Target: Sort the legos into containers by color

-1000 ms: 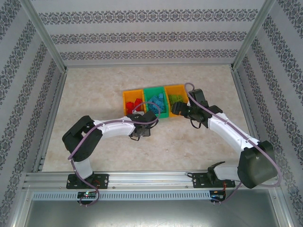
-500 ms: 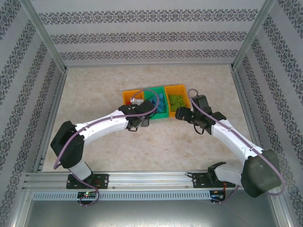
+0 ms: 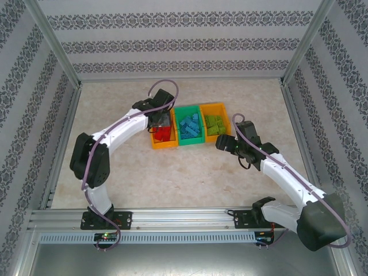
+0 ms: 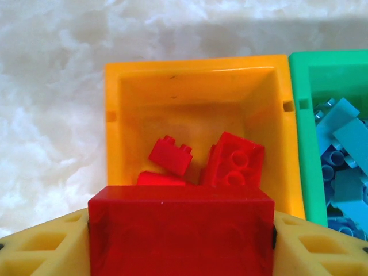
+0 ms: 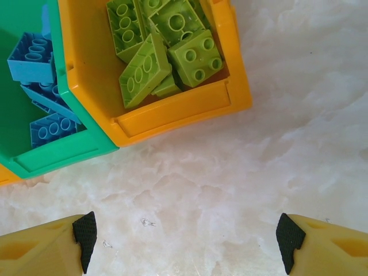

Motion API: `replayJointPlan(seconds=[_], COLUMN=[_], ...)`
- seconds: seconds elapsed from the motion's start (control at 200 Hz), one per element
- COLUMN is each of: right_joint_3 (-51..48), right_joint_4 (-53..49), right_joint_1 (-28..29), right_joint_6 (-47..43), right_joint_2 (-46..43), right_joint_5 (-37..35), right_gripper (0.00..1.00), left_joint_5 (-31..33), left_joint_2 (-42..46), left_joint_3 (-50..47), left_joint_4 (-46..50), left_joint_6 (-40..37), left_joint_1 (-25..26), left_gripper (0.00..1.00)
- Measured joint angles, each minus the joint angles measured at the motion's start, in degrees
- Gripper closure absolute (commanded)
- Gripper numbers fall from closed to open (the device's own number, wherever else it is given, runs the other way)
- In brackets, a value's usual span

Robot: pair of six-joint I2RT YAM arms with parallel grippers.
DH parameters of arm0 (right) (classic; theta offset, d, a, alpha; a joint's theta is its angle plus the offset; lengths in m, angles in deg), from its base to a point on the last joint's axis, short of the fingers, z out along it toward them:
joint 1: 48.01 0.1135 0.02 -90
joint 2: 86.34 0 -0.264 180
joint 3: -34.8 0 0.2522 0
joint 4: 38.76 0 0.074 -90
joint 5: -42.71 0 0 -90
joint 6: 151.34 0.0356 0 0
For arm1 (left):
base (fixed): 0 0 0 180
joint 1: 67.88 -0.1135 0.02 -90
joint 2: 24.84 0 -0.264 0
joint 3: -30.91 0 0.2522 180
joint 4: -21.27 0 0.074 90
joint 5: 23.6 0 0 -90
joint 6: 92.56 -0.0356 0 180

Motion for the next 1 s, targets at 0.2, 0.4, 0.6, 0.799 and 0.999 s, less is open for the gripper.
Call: replayJointPlan(seconds=[0.2,0.4,0.6,0.799,0.999], right_joint_3=[-0.4,-0.8,-0.8,-0.8,-1.8], right_joint_4=[-0.6,-1.2,-1.2,-1.2,0.1], right_joint_1=[-0.7,-0.8,-1.5,-1.5,-1.5], right_joint_6=[0.0,0.0,0.0,-0.2,-4.8], right_joint_2=[-0.7,-1.7,-1.7,-1.7,-3.8], right_joint_5=[-0.4,-0.6,-0.6,-0.7,-5.1], right_gripper=[0.15,0.15,0.15,0.13,0.02], left_joint_5=[-2.8,-3.3,-5.0,-5.6,-4.2], left_joint_2=[-6.1,-7.9,-8.2,-7.7,1.4], left_joint_3=[4.4,5.2,5.2,4.9,-3.2], left_joint_4=[-0.1,0.0,-0.1,-0.3,-3.5], left_joint_6=[-1.1,-1.0,-0.5,0.0,-1.4], left_joint_1=[-1.3,-2.3,-2.3,-2.3,-2.3], left_gripper=[0.39,0.27,0.1,0.01,0.01])
